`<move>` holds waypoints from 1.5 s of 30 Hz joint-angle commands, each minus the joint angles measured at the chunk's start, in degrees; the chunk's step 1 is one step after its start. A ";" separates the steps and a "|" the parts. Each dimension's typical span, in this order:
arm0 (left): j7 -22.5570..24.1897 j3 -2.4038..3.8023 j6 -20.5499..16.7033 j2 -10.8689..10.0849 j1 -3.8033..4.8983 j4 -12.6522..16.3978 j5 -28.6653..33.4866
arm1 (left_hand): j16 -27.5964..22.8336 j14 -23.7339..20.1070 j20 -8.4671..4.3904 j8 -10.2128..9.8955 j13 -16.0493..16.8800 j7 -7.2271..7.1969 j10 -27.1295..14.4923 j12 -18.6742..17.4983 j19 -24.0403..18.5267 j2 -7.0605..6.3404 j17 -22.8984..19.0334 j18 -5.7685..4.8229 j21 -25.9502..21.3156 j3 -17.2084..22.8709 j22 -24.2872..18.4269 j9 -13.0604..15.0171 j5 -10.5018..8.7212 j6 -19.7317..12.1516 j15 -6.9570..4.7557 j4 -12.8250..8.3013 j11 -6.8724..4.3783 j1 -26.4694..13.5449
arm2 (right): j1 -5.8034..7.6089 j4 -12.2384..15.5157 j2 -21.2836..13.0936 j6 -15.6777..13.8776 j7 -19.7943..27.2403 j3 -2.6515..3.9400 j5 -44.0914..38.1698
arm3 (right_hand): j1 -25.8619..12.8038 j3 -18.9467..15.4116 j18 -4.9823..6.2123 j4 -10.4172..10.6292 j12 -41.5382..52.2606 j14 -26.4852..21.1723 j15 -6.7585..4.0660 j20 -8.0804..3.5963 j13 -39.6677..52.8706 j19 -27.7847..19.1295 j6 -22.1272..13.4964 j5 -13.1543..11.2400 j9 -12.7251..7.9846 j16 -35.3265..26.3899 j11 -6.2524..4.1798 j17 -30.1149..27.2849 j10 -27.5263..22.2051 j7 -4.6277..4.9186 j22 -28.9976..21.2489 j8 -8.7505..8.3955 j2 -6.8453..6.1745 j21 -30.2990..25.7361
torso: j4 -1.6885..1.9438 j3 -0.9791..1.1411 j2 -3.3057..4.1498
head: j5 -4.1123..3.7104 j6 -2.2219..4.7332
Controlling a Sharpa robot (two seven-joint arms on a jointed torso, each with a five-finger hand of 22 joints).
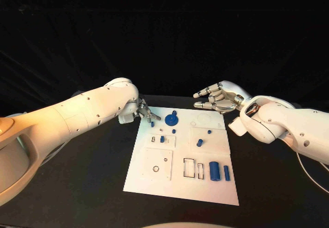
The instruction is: Assemble the parts on the task board
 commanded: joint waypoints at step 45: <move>-0.14 -0.04 1.77 1.38 -0.56 -1.88 -0.29 | 0.18 6.13 -1.17 3.31 0.29 -0.77 0.93 0.39 2.21 3.75 15.09 -0.35 0.36 4.80 7.79 2.17 0.20 0.00 -1.07 -2.38 -0.74 10.33 | -0.21 -0.15 0.34 0.71 0.34 0.01 -0.44 | -0.15 -0.35 0.58 -0.13 -0.29 3.98 -0.08 -0.04 -0.12 -0.33 0.21 0.50 0.07 -0.27 0.00 6.10 -0.23 0.02 -0.08 0.14 0.51 -0.30 | 0.09 0.11 -0.09 | 0.15 -0.36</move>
